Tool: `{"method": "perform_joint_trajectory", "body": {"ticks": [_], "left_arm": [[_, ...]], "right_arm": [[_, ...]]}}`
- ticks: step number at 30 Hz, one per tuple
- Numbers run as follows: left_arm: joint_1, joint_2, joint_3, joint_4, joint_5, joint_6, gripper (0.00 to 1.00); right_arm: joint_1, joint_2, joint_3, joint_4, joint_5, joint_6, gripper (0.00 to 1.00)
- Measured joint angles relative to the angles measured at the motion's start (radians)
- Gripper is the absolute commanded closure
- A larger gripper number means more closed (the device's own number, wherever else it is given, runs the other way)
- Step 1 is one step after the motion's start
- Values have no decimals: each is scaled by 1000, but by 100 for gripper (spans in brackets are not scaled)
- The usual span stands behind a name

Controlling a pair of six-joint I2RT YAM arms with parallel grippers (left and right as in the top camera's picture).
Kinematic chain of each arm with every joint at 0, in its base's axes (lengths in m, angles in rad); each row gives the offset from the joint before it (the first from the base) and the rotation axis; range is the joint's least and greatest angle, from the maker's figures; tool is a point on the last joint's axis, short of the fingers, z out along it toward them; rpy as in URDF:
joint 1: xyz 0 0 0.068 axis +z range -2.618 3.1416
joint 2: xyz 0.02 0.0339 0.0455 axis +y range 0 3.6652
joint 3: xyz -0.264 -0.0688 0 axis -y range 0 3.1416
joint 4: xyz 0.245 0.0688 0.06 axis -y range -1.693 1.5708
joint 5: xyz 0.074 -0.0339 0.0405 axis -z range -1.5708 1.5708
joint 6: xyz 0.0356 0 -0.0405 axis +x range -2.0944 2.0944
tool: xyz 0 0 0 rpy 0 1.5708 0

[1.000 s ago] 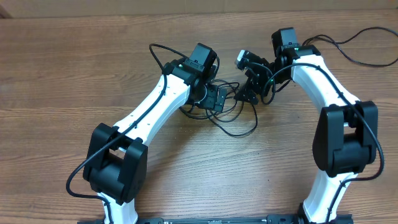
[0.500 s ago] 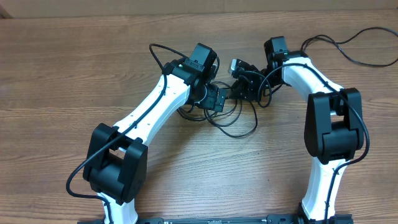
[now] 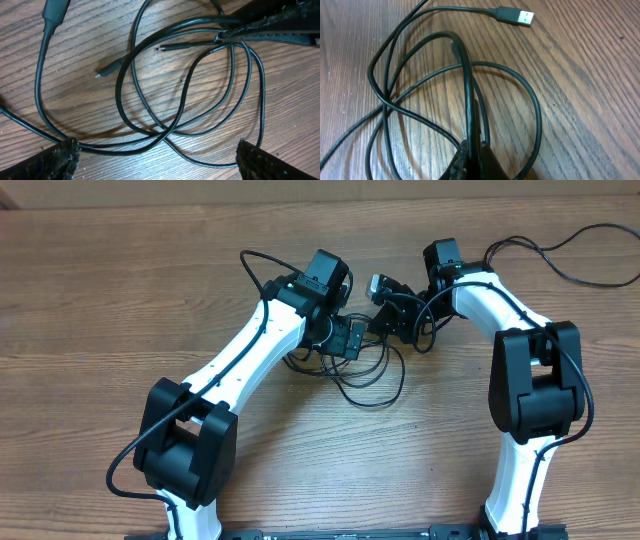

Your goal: Untangle cables

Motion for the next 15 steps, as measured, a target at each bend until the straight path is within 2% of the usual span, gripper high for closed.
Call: {"method": "perform_joint_trajectory", "body": {"ticks": [7,15], "left_arm": [[0,0,0,0,0,0,0],[0,0,0,0,0,0,0]], "right_arm": [[-18,0,54,-58,72,189,96],[-42,-23,302,-386,176,392,96]]}}
